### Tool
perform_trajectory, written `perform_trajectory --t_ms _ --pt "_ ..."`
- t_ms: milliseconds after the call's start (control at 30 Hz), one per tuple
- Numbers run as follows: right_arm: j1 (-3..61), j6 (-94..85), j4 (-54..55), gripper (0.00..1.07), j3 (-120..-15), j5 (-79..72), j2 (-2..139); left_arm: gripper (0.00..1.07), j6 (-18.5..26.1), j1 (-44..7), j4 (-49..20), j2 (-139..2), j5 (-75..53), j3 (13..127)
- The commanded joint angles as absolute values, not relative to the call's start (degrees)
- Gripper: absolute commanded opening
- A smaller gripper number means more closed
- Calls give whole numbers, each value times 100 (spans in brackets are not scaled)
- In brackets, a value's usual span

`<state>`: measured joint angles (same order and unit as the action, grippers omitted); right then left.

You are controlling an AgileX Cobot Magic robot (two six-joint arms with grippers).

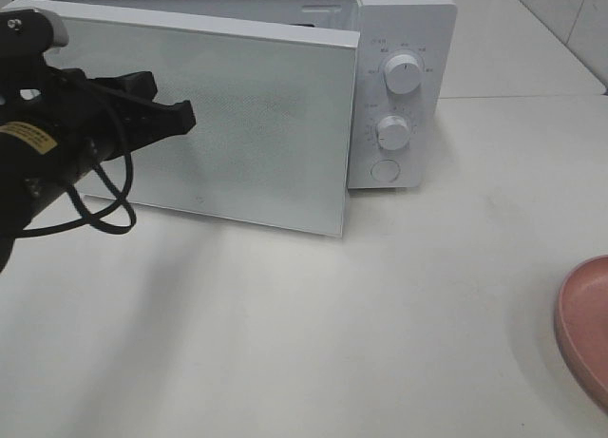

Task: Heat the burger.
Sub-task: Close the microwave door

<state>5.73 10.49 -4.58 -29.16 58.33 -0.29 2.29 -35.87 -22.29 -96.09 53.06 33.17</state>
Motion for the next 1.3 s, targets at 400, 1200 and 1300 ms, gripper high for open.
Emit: perform_trajectory --t_ms 400,1200,1300 --pt "521 1060 -424 75 -2899 5758 -172 0 642 -3936 -2911 -10731 5363 4893" --pt "533 1054 -424 75 -2899 5758 -172 0 1026 -4102 -3151 -11304 4383 5999" --pt "533 1049 -424 75 -2899 5758 -172 0 1043 -4326 -3146 -11058 3930 5741"
